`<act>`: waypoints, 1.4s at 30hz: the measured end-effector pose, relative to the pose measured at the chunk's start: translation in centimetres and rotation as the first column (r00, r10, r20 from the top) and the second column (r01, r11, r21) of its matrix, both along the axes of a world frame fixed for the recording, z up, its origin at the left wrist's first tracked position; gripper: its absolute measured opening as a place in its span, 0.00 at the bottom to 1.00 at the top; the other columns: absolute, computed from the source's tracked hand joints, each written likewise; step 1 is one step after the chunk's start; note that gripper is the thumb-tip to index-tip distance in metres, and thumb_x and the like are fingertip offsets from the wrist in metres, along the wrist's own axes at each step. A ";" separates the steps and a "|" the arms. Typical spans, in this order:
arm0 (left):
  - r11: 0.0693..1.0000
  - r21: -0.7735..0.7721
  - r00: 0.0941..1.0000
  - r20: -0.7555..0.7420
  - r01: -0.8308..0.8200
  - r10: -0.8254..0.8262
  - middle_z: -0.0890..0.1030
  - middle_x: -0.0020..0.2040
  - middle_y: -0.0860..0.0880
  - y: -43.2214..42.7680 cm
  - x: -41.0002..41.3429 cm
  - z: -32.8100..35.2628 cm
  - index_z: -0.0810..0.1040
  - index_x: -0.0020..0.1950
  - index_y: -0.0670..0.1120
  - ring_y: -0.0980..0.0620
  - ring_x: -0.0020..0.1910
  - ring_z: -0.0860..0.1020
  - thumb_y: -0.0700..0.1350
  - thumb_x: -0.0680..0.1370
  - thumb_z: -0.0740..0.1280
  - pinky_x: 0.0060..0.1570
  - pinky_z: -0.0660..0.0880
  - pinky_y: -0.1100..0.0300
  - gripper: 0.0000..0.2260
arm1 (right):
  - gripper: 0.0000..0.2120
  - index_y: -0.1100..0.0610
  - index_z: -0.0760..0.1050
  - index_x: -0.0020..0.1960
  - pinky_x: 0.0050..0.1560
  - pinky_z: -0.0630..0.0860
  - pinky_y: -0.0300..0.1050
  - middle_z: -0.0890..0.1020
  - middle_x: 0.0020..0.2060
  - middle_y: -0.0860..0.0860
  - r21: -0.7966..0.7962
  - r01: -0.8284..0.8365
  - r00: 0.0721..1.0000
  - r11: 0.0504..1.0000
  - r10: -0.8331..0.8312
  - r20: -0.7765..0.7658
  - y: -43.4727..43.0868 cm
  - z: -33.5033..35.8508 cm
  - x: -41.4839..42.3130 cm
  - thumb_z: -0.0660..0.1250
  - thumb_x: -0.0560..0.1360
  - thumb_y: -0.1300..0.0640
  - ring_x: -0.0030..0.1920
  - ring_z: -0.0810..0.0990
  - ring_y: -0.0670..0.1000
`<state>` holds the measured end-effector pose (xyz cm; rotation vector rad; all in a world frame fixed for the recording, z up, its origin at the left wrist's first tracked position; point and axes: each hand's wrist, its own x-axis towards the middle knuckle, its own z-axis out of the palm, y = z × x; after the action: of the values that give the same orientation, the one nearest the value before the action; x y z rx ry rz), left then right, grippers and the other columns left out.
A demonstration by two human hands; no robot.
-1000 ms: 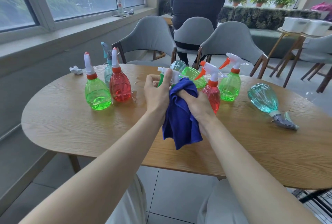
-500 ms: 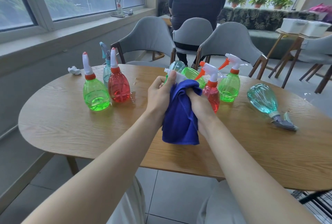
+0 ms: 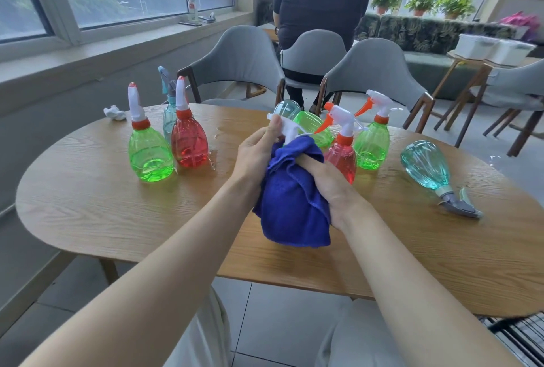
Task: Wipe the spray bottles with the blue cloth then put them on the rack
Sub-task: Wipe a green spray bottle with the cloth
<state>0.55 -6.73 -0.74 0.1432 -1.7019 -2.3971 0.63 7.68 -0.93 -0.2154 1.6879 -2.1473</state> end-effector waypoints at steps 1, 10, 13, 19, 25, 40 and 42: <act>0.999 -0.033 1.000 -0.003 -0.002 0.002 0.79 0.43 0.43 0.0 -0.2 -0.3 0.79 0.48 0.40 0.46 0.45 0.76 0.66 0.79 0.70 0.53 0.75 0.50 0.27 | 0.13 0.57 0.84 0.60 0.56 0.83 0.51 0.88 0.54 0.59 0.025 0.039 0.999 0.999 -0.038 -0.039 -0.2 0.0 0.0 0.73 0.79 0.51 0.55 0.87 0.58; 0.940 -0.263 0.974 0.014 -0.216 0.227 0.84 0.52 0.45 0.4 -0.4 -1.9 0.77 0.57 0.46 0.50 0.48 0.82 0.61 0.82 0.69 0.51 0.80 0.53 0.18 | 0.02 0.47 0.83 0.48 0.52 0.81 0.48 0.88 0.41 0.44 0.158 0.429 0.850 0.889 -0.339 -0.402 -1.5 -1.7 -1.2 0.76 0.77 0.52 0.46 0.86 0.47; 0.929 -0.344 0.990 -0.009 -0.137 0.143 0.85 0.50 0.45 0.8 0.0 -2.3 0.83 0.56 0.44 0.54 0.46 0.79 0.54 0.87 0.64 0.47 0.75 0.59 0.15 | 0.03 0.48 0.82 0.51 0.53 0.81 0.48 0.87 0.45 0.46 0.148 0.481 0.801 0.864 -0.364 -0.476 -1.9 -2.6 -1.6 0.75 0.78 0.54 0.49 0.86 0.49; 0.937 -0.340 0.996 0.014 -0.074 0.084 0.86 0.57 0.45 0.6 0.9 -1.3 0.86 0.53 0.48 0.46 0.60 0.82 0.47 0.81 0.65 0.66 0.77 0.46 0.10 | 0.07 0.51 0.83 0.45 0.48 0.78 0.46 0.86 0.38 0.45 0.110 0.436 0.857 0.893 -0.375 -0.352 -1.3 -2.8 -1.6 0.70 0.81 0.58 0.42 0.82 0.46; 0.920 -0.391 1.000 0.002 0.012 -0.013 0.86 0.55 0.47 0.3 1.2 -1.1 0.83 0.56 0.48 0.51 0.56 0.83 0.45 0.83 0.69 0.59 0.79 0.54 0.04 | 0.12 0.48 0.82 0.46 0.49 0.80 0.46 0.87 0.38 0.43 0.044 0.408 0.878 0.912 -0.379 -0.291 -0.9 -2.4 -1.6 0.68 0.83 0.62 0.43 0.84 0.47; 0.914 -0.399 0.990 0.073 -0.078 0.117 0.75 0.53 0.62 0.2 0.7 -1.2 0.78 0.65 0.53 0.48 0.62 0.78 0.58 0.84 0.60 0.70 0.73 0.45 0.15 | 0.12 0.48 0.80 0.58 0.40 0.73 0.35 0.84 0.45 0.44 0.400 0.456 0.863 0.795 -0.286 -0.417 1.5 -5.3 -0.7 0.62 0.83 0.60 0.45 0.81 0.47; 0.921 -0.380 0.990 0.067 -0.086 0.120 0.77 0.54 0.61 0.2 0.8 -1.4 0.77 0.60 0.58 0.48 0.64 0.79 0.61 0.84 0.61 0.70 0.73 0.46 0.11 | 0.09 0.42 0.81 0.55 0.42 0.74 0.29 0.85 0.44 0.39 0.276 0.472 0.832 0.838 -0.319 -0.454 0.9 -4.0 -0.1 0.66 0.84 0.55 0.46 0.82 0.40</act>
<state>1.37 -6.49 -2.15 0.2770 -2.1023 -1.9709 0.54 8.53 -4.89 -0.1970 2.5483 -2.0904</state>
